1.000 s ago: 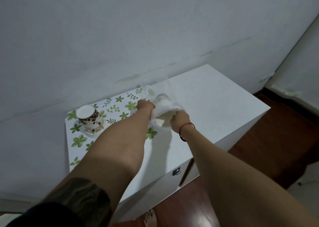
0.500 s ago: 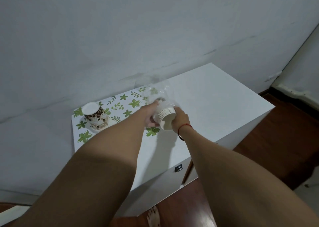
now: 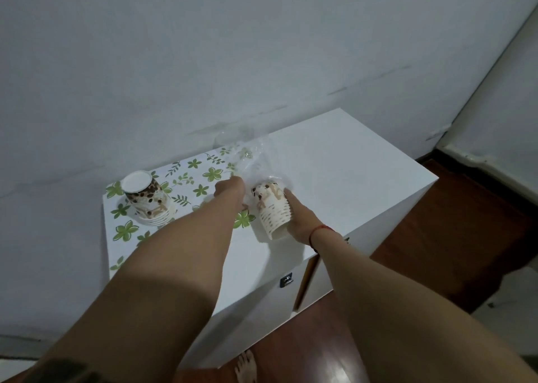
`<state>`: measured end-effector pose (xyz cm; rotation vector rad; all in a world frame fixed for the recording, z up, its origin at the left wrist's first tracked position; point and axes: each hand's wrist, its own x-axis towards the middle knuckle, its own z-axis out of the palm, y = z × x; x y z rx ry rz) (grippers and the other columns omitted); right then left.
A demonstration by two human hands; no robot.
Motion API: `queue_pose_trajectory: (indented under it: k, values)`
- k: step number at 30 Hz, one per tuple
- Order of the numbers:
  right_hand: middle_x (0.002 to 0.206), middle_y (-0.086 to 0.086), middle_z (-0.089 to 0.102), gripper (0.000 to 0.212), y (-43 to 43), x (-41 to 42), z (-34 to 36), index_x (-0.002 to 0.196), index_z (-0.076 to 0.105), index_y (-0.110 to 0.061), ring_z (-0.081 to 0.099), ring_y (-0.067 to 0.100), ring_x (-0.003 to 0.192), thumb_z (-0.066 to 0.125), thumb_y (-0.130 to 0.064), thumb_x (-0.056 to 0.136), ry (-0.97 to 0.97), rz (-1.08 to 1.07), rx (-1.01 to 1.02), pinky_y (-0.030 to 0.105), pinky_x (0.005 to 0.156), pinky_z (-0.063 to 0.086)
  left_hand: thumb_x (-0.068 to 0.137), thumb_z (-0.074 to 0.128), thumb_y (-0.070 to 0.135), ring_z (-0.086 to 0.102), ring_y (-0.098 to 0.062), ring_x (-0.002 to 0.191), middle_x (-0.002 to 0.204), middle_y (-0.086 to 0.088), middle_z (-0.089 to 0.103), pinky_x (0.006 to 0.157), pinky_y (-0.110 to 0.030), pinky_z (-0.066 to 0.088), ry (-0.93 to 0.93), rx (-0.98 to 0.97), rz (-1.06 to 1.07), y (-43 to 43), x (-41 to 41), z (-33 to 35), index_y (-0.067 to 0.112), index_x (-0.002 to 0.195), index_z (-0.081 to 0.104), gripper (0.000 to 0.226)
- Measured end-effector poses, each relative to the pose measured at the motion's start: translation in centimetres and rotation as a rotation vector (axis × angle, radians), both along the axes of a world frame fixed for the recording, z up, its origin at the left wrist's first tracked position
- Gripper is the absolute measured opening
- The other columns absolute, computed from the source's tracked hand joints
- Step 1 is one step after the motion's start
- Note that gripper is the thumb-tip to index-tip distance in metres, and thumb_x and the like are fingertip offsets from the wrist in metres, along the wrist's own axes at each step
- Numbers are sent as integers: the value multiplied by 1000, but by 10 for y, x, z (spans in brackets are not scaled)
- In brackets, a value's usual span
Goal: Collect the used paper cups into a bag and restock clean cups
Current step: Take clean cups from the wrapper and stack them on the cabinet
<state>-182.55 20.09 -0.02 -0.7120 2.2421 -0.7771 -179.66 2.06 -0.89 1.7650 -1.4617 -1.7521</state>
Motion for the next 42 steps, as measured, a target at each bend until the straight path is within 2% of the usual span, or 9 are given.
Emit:
queue_pose_trajectory:
  k: [2, 6, 10, 15, 19, 25, 31, 37, 42]
  values:
    - [149, 10, 39, 92, 0, 2, -3, 154, -7, -25, 40, 31, 135, 56, -14, 87, -52, 80, 11, 40, 111, 33, 93, 38, 48, 65, -38, 101, 122, -16, 62, 83, -53, 56, 24, 46, 4, 0, -1, -18, 5, 132, 45, 59]
    - [145, 1, 38, 123, -8, 5, 3, 150, -14, -17, 38, 23, 134, 78, -15, 69, -127, 188, 24, 41, 111, 35, 92, 24, 66, 67, -32, 80, 93, -18, 66, 62, -39, 56, 73, 123, -33, 36, 34, 15, 7, 115, 46, 67]
    - [139, -3, 46, 114, -14, 10, 16, 147, 8, -22, 47, 19, 125, 84, -32, 63, -259, 127, 1, 38, 98, 45, 88, 25, 73, 66, -36, 103, 113, -19, 65, 77, -43, 57, 107, 217, -195, 43, 53, 20, -3, 130, 44, 89]
    - [131, -5, 57, 77, -11, 13, 18, 137, 38, -29, 55, 21, 119, 76, -38, 70, -318, 86, -9, 42, 93, 50, 101, 30, 50, 64, -30, 100, 122, -19, 60, 71, -36, 54, 131, 225, -298, 53, 71, 24, 1, 139, 40, 63]
    - [122, 6, 65, 55, -6, 23, 23, 125, 57, -17, 63, 25, 111, 76, -25, 74, -315, 50, -76, 44, 95, 53, 100, 40, 34, 62, -19, 76, 98, -14, 65, 49, -23, 54, 152, 256, -405, 61, 82, 36, 2, 111, 57, 37]
    - [103, 0, 65, 22, -7, 36, 53, 90, 61, -20, 61, 19, 100, 77, -17, 75, -264, 50, -84, 38, 97, 52, 95, 48, 37, 59, -19, 81, 92, -9, 63, 71, -29, 51, 154, 179, -449, 58, 93, 58, 12, 93, 58, 27]
    - [117, 7, 68, 42, -21, 57, 77, 105, 62, -16, 64, 26, 110, 82, -17, 68, -168, 96, -128, 42, 95, 54, 94, 44, 39, 58, -26, 98, 106, -12, 63, 93, -37, 48, 178, 99, -468, 38, 113, 82, 13, 98, 57, 30]
    - [115, 13, 67, 49, -43, 88, 104, 113, 58, -6, 64, 29, 107, 81, -10, 70, -47, 156, -240, 42, 97, 51, 96, 42, 39, 61, -21, 88, 90, -5, 66, 93, -34, 48, 246, 8, -364, 25, 142, 107, 15, 90, 60, 31]
    - [112, 7, 64, 60, -65, 116, 120, 116, 55, -11, 60, 25, 109, 83, -1, 64, -25, 169, -399, 41, 98, 49, 96, 44, 46, 66, -16, 79, 94, -4, 72, 75, -26, 52, 290, -108, -257, 10, 167, 129, 17, 84, 66, 39]
